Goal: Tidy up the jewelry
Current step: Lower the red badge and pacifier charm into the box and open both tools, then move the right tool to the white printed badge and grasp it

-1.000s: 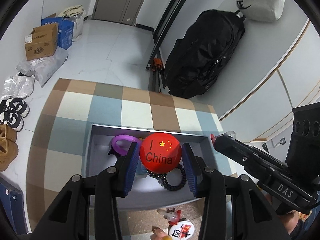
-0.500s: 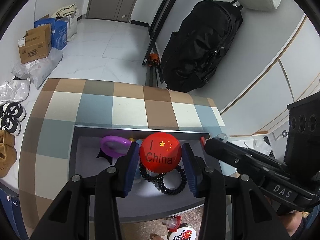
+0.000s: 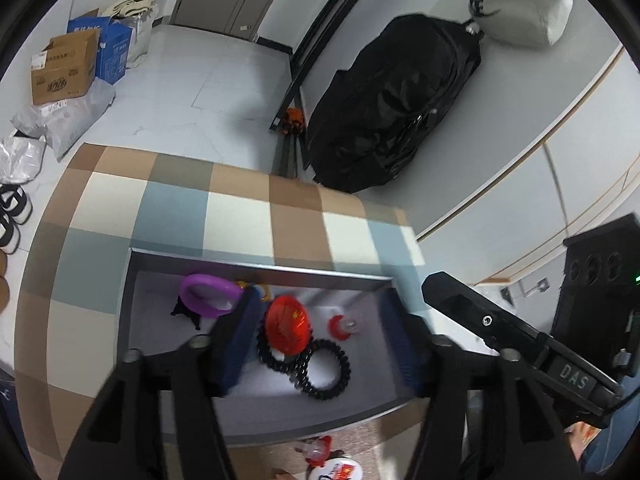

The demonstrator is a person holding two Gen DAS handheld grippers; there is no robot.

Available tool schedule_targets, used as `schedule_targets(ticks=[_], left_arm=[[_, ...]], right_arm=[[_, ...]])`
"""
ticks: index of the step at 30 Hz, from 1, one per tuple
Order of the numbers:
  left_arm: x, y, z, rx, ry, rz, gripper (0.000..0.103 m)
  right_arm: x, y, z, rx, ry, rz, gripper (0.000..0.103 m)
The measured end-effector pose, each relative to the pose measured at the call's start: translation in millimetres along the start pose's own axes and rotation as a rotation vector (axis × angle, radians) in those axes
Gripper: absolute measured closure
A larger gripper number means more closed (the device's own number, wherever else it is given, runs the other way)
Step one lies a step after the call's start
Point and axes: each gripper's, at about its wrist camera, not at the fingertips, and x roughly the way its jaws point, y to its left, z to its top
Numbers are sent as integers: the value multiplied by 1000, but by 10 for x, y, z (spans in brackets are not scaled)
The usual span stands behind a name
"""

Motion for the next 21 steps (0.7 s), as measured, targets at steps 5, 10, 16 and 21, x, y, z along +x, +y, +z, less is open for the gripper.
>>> schedule_targets(ticks=[5, 10, 16, 21], left_arm=[[-90, -73, -2, 18, -34, 17, 41], [-117, -90, -66, 23, -38, 73, 38], [-223, -105, -119, 26, -73, 99, 35], [-309, -117, -190, 38, -102, 140, 34]], right_arm=[[-140, -36, 26, 19, -47, -9, 50], [-198, -37, 1, 27, -46, -5, 47], [-291, -26, -32, 24, -65, -8, 37], [-348, -24, -89, 25, -62, -24, 29]])
